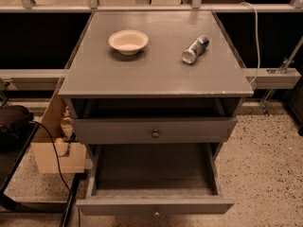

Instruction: Close middle drawer

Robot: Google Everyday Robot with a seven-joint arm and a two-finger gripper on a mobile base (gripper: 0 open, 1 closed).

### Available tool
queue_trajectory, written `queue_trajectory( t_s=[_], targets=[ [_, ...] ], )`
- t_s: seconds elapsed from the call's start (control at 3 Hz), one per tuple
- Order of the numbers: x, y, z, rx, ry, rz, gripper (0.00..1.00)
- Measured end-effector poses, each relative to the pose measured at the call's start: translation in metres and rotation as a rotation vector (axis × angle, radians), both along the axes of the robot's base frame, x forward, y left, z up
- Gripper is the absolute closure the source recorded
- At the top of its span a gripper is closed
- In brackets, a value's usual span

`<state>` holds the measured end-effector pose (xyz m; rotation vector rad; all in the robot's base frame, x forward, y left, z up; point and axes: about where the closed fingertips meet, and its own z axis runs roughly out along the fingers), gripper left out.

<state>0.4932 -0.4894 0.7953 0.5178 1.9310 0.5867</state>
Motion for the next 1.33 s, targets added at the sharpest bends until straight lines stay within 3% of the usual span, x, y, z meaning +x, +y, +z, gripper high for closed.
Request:
queue_trajectory(
  t_s=[0.33, 1.33],
  targets=[
    [0.0, 0.0001, 0.0, 0.0, 0.0, 0.0, 0.0],
    [0.0001, 0.0001, 0.0, 0.0, 0.0, 0.0, 0.64]
  ],
)
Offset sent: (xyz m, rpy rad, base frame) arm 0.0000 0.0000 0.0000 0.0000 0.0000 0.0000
